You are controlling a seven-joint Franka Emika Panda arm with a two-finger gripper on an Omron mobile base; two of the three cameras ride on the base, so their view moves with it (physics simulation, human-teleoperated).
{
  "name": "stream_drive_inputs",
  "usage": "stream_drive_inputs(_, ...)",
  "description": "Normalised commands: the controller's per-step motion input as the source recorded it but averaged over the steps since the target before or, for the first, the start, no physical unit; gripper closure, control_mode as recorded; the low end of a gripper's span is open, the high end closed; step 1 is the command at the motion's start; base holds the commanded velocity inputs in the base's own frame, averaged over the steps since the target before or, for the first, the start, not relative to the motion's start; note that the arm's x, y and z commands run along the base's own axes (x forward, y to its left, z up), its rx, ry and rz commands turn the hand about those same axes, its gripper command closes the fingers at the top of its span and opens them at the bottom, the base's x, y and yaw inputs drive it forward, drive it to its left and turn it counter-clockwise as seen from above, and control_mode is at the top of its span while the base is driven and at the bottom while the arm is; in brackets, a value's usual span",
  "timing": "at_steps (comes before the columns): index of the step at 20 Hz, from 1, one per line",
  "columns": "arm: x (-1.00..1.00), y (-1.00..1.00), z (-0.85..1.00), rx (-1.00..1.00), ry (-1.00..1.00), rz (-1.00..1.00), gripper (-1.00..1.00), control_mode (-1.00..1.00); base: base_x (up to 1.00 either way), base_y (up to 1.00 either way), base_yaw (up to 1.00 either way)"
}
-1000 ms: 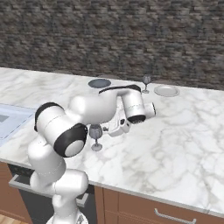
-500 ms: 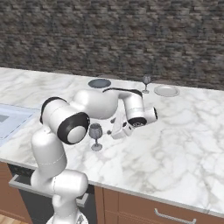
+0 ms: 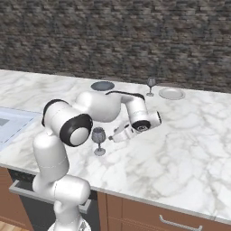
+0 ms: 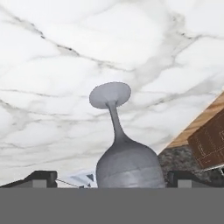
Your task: Retrieve the wine glasses from the counter and place one next to each plate.
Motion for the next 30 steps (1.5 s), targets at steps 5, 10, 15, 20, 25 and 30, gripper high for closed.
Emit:
stream_drive_inputs(5, -0.32, 0.0, 0.0, 0.0, 0.22, 0.01, -1.0, -1.0, 0.0, 0.0, 0.0)
stream_drive_inputs(10, -0.39, 0.0, -0.06, 0.09, 0.0, -0.01, -1.0, -1.0, 0.0, 0.0, 0.0)
stream_drive_inputs(15, -0.34, 0.06, -0.14, 0.08, -0.15, -0.05, -1.0, -1.0, 0.0, 0.0, 0.0)
stream_drive_inputs(20, 0.0, 0.06, -0.38, 0.05, -0.11, -0.16, -1.0, -1.0, 0.0, 0.0, 0.0)
stream_drive_inputs(25, 0.14, 0.18, -0.34, 0.04, -0.04, -0.18, -1.0, -1.0, 0.0, 0.0, 0.0)
stream_drive_inputs(30, 0.1, 0.11, -0.12, 0.04, 0.0, -0.02, -1.0, -1.0, 0.0, 0.0, 0.0)
